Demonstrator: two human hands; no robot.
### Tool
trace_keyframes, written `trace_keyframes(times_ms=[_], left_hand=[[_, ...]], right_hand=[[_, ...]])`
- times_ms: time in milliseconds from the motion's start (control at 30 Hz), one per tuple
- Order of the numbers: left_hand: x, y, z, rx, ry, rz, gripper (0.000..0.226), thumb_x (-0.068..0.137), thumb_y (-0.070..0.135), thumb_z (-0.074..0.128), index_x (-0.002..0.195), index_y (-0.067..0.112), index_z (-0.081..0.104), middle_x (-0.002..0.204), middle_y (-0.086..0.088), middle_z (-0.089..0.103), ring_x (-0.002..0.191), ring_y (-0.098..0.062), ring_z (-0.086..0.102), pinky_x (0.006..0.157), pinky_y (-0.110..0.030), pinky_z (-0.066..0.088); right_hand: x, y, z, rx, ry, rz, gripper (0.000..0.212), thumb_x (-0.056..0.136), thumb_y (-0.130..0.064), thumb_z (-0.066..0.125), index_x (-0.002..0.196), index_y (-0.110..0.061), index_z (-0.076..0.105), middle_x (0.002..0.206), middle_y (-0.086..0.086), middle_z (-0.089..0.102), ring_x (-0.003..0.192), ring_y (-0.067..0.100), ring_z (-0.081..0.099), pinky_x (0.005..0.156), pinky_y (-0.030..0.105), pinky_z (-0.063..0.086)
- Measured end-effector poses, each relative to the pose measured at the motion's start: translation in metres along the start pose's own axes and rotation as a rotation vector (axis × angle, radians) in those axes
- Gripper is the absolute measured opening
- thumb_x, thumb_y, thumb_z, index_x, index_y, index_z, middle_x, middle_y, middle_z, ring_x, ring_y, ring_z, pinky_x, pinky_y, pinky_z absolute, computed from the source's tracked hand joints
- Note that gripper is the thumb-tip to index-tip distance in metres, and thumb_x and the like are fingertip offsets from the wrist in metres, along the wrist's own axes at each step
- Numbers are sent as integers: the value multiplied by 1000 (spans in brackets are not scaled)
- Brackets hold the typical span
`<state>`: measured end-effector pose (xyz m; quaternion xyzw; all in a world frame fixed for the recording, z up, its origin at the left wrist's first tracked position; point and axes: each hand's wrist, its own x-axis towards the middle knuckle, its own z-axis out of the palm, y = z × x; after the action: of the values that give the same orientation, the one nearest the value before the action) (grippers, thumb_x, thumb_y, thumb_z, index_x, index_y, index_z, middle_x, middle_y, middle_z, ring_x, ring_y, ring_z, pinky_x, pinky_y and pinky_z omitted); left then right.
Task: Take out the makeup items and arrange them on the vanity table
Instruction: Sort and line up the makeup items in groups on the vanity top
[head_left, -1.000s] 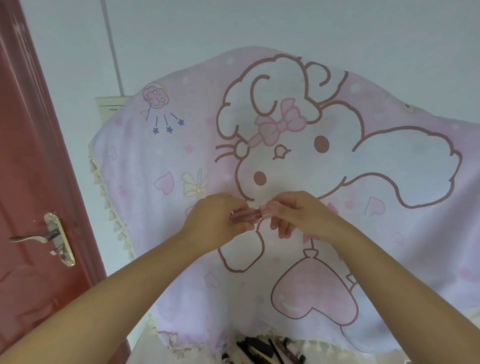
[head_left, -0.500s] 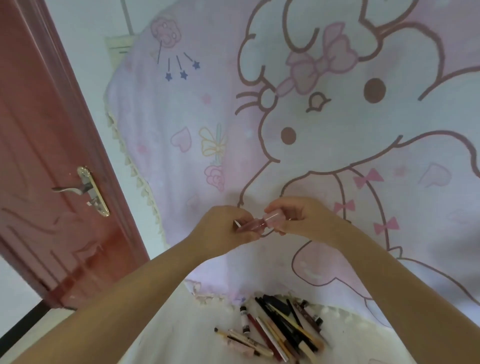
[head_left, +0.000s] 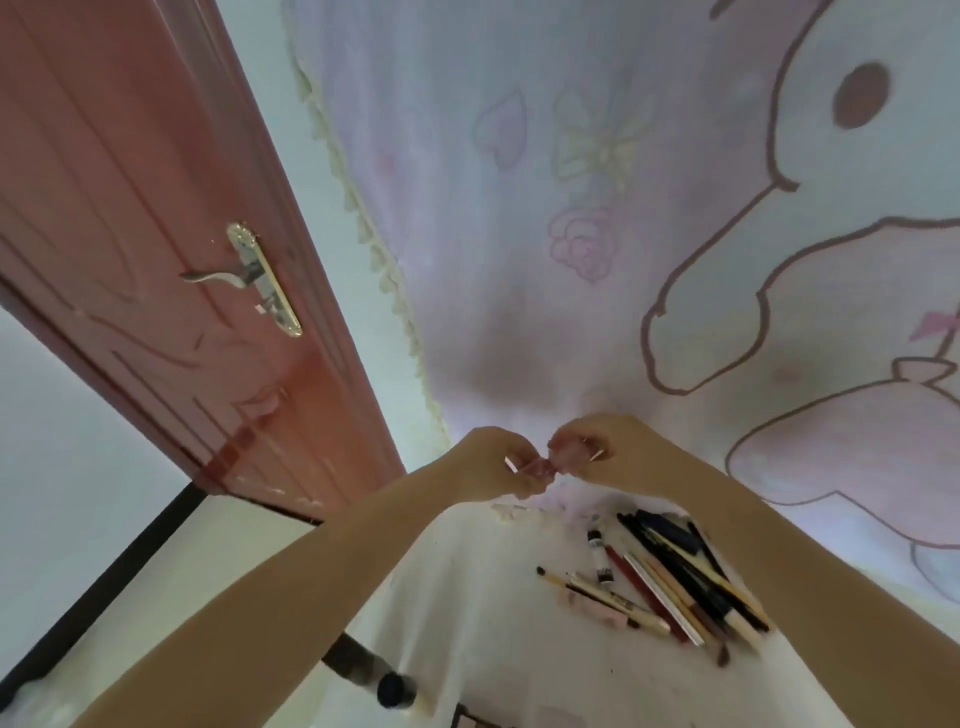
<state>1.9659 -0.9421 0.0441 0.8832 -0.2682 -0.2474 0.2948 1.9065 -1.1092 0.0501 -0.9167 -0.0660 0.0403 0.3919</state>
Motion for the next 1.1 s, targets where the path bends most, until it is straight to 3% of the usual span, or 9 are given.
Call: trace_keyframes(times_ms=[233, 300, 367, 433, 600, 733, 800, 900, 1100], left_hand=[[35, -88, -2, 69, -65, -43, 10, 81, 22, 61, 84, 12, 60, 89, -2, 62, 81, -14, 53, 68, -16, 41], [45, -110, 6, 84, -113, -14, 16, 83, 16, 59, 71, 17, 48, 80, -1, 55, 80, -19, 52, 67, -18, 41], [52, -131, 17, 11, -165, 24, 15, 83, 6, 58, 75, 13, 47, 82, -4, 53, 83, -21, 52, 75, -23, 43], [58, -151, 27, -62, -187, 37, 14, 83, 4, 58, 81, 14, 49, 76, 5, 51, 82, -18, 50, 71, -16, 40], [71, -183, 53, -140, -174, -7, 13, 82, 14, 63, 82, 23, 54, 76, 14, 53, 74, -5, 51, 72, -19, 38], [77, -189, 66, -236, -150, 5, 22, 80, 2, 59, 68, 20, 54, 73, 10, 54, 76, -10, 52, 70, -17, 41], [80, -189, 71, -214, -129, 30, 7, 80, 4, 62, 83, 10, 61, 82, 5, 56, 79, -11, 54, 69, -10, 43], [82, -188, 77, -240, -105, 65, 8, 79, -1, 62, 87, 0, 61, 83, 3, 55, 81, -12, 55, 63, 2, 40], [86, -191, 80, -184, -155, 29, 19, 79, 4, 63, 97, -1, 59, 93, -5, 56, 88, -17, 57, 79, -21, 44]], right_hand=[[48, 12, 67, 74, -6, 207, 51, 81, -14, 64, 128, -18, 45, 108, -3, 55, 88, 11, 58, 79, 19, 46], [47, 27, 92, -8, -1, 313, 44, 86, -15, 58, 129, -12, 46, 118, 6, 55, 99, 19, 57, 86, 23, 41], [36, 43, 121, -143, -67, 380, 41, 90, -16, 50, 130, -9, 44, 129, 9, 50, 115, 22, 49, 93, 21, 32], [21, 57, 149, -254, -122, 425, 41, 92, -18, 45, 132, -11, 42, 135, 6, 45, 125, 20, 41, 99, 21, 27], [-12, 70, 179, -397, -16, 483, 31, 87, -10, 49, 117, -8, 57, 118, 8, 58, 114, 26, 49, 98, 30, 36], [-32, 77, 175, -370, 258, 553, 12, 68, 6, 69, 79, 3, 68, 77, 18, 68, 73, 38, 64, 68, 43, 52], [-32, 85, 170, -388, 325, 663, 11, 77, -2, 66, 86, 4, 68, 87, 21, 68, 83, 38, 62, 76, 42, 48], [-19, 99, 164, -391, 317, 846, 30, 86, -19, 59, 110, -2, 61, 106, 14, 64, 101, 31, 55, 84, 33, 42], [0, 112, 167, -299, 178, 1133, 24, 85, -24, 57, 102, -7, 54, 95, 5, 64, 87, 20, 60, 76, 30, 50]])
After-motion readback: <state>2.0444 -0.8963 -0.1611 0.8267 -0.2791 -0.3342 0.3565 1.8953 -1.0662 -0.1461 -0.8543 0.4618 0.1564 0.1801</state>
